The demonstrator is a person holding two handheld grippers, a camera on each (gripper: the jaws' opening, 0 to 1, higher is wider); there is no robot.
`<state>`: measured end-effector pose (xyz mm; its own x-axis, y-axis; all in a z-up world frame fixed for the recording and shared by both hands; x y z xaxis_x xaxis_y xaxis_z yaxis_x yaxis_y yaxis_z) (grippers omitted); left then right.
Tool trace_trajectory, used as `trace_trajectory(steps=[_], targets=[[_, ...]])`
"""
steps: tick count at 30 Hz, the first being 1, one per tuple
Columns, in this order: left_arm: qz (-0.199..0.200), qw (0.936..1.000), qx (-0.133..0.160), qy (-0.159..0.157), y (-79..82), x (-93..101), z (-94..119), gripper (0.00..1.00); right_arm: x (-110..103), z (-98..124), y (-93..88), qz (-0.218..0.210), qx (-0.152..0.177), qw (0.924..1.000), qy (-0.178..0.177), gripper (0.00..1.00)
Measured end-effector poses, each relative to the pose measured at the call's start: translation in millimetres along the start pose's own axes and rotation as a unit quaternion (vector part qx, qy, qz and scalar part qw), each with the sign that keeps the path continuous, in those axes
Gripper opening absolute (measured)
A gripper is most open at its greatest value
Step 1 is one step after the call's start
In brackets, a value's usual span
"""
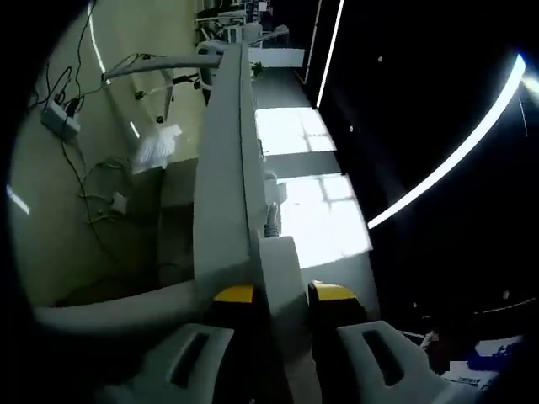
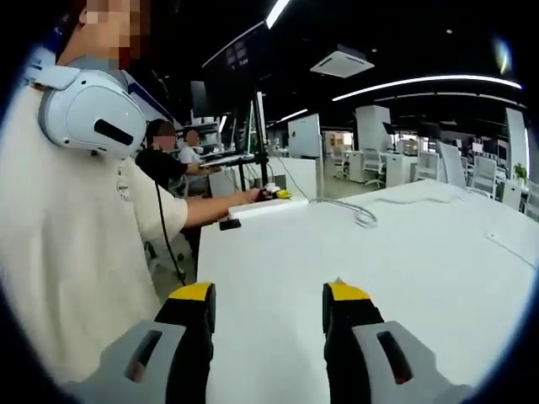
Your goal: Pick up the power strip scattered on the table, fix it on the side mounting bracket of the table, and press the switch
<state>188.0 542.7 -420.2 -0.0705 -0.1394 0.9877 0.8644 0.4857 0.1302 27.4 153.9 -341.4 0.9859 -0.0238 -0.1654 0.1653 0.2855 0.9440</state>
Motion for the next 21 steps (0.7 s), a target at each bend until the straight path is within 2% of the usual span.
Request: trace_trajectory(steps=[5, 8, 10, 12, 16, 21], targets=[[-0.009, 0.9998, 0.02, 0.003, -7.0, 3.9, 0, 0.26, 0, 1, -0.3, 0.001, 0.001, 1.0, 0.002, 0.47], [-0.018, 0.9997, 0.013, 0.009, -18.3, 6.7, -2, 0.26, -1, 0, 0.3, 0.004, 0.002, 1.0, 0.005, 0.47], [-0.016, 0.9996, 0.023, 0.009, -14.2, 4.2, 3, 0.26, -1, 0, 0.1, 0.004, 0.002, 1.0, 0.005, 0.47], [-0.019, 0.9995, 0.024, 0.009, -19.2, 6.9, 3, 0.26, -1, 0, -0.6, 0.004, 0.002, 1.0, 0.008, 0.47], [-0.018, 0.9993, 0.03, 0.013, -11.1, 2.3, 9, 0.26, -2, 0, -1.0, 0.004, 0.0, 0.9999, 0.01, 0.47], [-0.018, 0.9992, 0.032, 0.018, -17.4, 3.1, 9, 0.26, -3, 0, -0.1, 0.007, -0.004, 0.9999, 0.011, 0.47]])
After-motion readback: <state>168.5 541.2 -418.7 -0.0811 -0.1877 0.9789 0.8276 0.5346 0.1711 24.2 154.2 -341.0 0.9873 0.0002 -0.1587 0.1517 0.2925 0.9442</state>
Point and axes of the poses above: the point that each gripper's makers call its tool centre point, and the gripper's own axes: z roughly backward along the fingers, x roughly to its right, y roughly out of its top, the point moved 1 cm from there along z, roughly backward along the fingers, and after that the axes turned 13 degrees about y, right-handed, at the moved point
